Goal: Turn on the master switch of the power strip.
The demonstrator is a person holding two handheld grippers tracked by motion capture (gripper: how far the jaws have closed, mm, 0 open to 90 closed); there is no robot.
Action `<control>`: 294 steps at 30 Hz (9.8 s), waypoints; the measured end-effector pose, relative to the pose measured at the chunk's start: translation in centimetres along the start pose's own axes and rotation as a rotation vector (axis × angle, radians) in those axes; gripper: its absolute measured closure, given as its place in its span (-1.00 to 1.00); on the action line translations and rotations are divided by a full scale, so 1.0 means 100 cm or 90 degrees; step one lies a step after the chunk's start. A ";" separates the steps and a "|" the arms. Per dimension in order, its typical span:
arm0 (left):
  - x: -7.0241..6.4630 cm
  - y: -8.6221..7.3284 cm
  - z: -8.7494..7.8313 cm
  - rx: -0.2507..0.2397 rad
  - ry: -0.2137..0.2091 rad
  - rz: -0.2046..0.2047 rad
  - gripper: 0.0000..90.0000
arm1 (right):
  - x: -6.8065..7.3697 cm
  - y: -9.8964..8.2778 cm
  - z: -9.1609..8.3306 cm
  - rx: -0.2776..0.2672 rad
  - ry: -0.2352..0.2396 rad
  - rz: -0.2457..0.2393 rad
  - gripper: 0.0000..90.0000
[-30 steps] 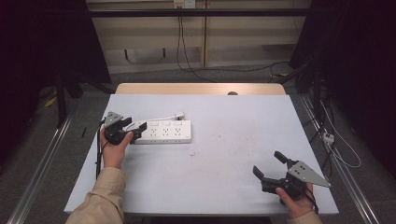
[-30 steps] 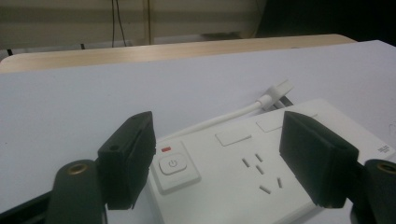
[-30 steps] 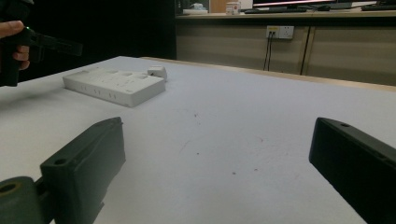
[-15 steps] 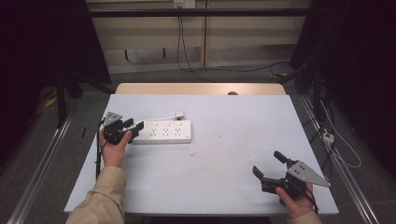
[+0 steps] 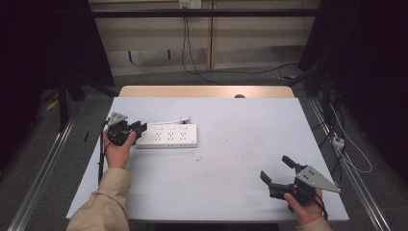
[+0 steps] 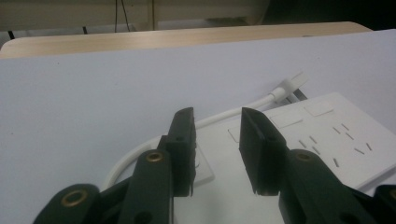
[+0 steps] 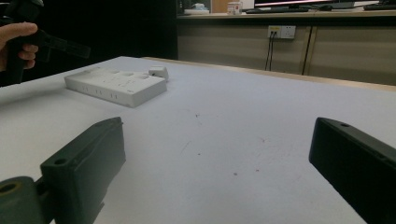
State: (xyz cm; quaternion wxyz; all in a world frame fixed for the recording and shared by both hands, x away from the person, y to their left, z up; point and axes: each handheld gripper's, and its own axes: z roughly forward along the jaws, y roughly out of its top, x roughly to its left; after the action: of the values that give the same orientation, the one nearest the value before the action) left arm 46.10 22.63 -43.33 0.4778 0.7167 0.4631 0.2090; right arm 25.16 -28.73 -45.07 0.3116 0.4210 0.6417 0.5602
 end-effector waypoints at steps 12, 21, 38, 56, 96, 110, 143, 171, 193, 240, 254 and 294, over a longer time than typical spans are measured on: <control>0.005 0.005 0.001 0.015 0.008 -0.002 0.65 | -0.001 0.000 0.000 0.001 0.000 -0.003 -0.93; 0.005 0.007 0.005 0.021 0.008 -0.001 0.72 | -0.001 0.000 0.000 0.001 0.001 -0.003 -0.93; 0.010 0.004 0.012 0.029 0.012 -0.005 0.82 | 0.000 0.000 0.000 0.000 0.004 -0.004 -0.93; 0.015 0.000 0.016 0.043 0.032 -0.002 0.84 | 0.000 0.000 0.000 -0.002 0.002 -0.008 -0.93; 0.014 -0.004 0.020 0.080 0.026 0.000 1.00 | 0.000 0.000 0.000 -0.003 0.004 -0.006 -0.93; 0.013 -0.006 0.021 0.085 0.026 0.000 1.00 | 0.000 0.001 0.001 -0.003 0.005 -0.006 -0.93; 0.014 -0.006 0.022 0.083 0.028 -0.004 1.00 | 0.001 0.001 0.000 -0.003 0.007 -0.010 -0.93; 0.010 -0.005 0.023 0.094 0.043 0.010 1.00 | 0.001 0.001 -0.001 -0.005 0.008 -0.011 -0.93; 0.011 -0.001 0.017 0.084 0.045 -0.033 0.96 | 0.000 0.001 -0.002 -0.006 0.005 -0.006 -0.93; -0.010 0.012 -0.011 0.077 -0.025 -0.028 -0.73 | 0.002 0.002 0.005 0.003 0.018 -0.010 -0.93; -0.035 0.013 -0.021 0.072 -0.084 0.010 -0.78 | 0.003 0.003 0.005 0.003 0.019 -0.012 -0.93; -0.051 -0.023 -0.057 0.047 -0.144 0.036 -0.80 | 0.005 0.002 0.007 0.008 0.028 -0.012 -0.93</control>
State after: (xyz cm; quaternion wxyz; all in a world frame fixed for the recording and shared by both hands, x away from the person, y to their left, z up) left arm 38.30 21.27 -42.00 0.4941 0.7657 0.3929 0.1232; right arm 25.57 -27.96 -44.97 0.3004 0.4045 0.6558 0.5622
